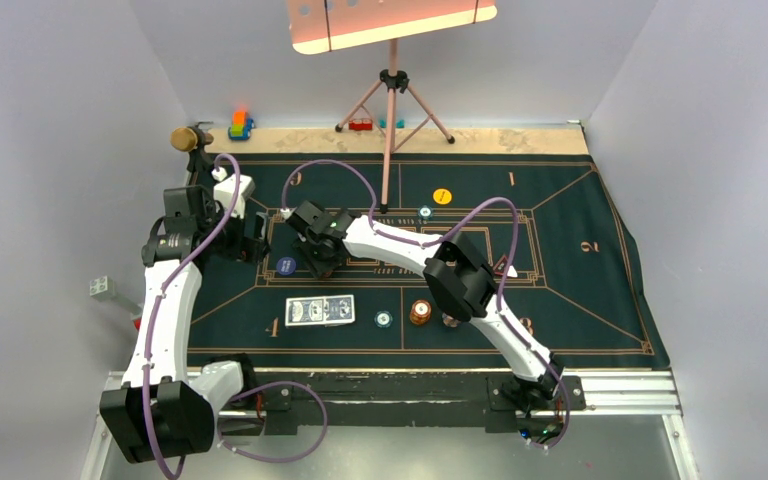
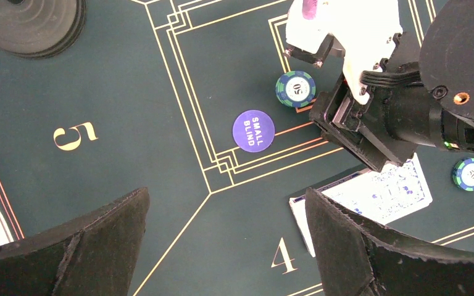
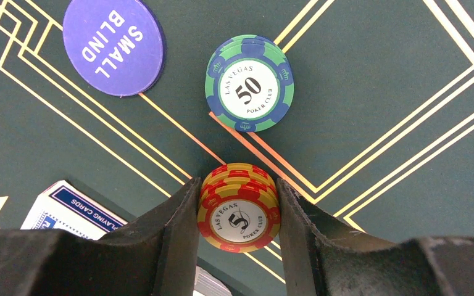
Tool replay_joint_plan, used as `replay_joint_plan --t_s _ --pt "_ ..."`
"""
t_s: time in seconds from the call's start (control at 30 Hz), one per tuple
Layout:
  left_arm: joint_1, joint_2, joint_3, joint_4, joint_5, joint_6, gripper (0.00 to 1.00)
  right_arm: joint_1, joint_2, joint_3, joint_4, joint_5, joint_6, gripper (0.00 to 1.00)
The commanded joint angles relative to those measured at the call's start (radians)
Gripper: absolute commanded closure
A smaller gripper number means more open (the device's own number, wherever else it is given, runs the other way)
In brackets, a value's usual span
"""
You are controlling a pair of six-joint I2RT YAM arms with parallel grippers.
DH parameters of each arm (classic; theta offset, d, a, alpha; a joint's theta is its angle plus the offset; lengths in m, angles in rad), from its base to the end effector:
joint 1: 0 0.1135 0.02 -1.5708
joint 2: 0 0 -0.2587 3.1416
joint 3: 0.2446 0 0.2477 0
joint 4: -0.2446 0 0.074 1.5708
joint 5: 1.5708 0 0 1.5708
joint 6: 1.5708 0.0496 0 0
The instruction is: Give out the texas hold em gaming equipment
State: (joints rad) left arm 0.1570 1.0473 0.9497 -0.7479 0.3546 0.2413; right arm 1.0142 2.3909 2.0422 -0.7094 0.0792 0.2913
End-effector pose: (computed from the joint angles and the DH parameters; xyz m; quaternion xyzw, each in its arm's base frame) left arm 0.2157 0.0167 0.2837 0.1013 0.9168 -0.0926 0.3749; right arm 0.2760 0.4361 0.1567 -0.3324 0.9077 0.1235 0.2245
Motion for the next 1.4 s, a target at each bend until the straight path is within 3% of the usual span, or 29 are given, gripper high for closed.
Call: replay_joint_plan --t_s 0.0,0.17,0.47,0.67,0.8,1.1,1.37 --pt "0.010 -0.009 -0.006 0.028 0.004 -0.022 0.00 0.004 0.021 0.039 -0.008 -0.003 0.010 0.58" --pt "0.009 -0.013 -0.006 0.029 0.005 -0.023 0.00 0.005 0.026 0.061 -0.029 -0.002 0.008 0.44" --pt "0.009 -0.015 -0.006 0.026 0.007 -0.022 0.00 0.000 -0.016 0.103 -0.062 0.050 -0.018 0.41" --pt "0.009 -0.018 -0.006 0.028 0.006 -0.023 0.00 -0.037 -0.161 0.064 -0.088 0.100 -0.046 0.39" --pt "0.010 -0.020 -0.007 0.027 0.003 -0.022 0.00 -0.054 -0.322 -0.094 -0.090 0.132 -0.046 0.31" --pt "0.010 -0.021 -0.011 0.021 0.021 -0.012 0.00 -0.072 -0.724 -0.633 -0.037 0.170 0.074 0.12" --pt "0.010 -0.017 -0.013 0.022 0.028 -0.008 0.00 -0.072 -0.899 -0.868 -0.034 0.132 0.153 0.08"
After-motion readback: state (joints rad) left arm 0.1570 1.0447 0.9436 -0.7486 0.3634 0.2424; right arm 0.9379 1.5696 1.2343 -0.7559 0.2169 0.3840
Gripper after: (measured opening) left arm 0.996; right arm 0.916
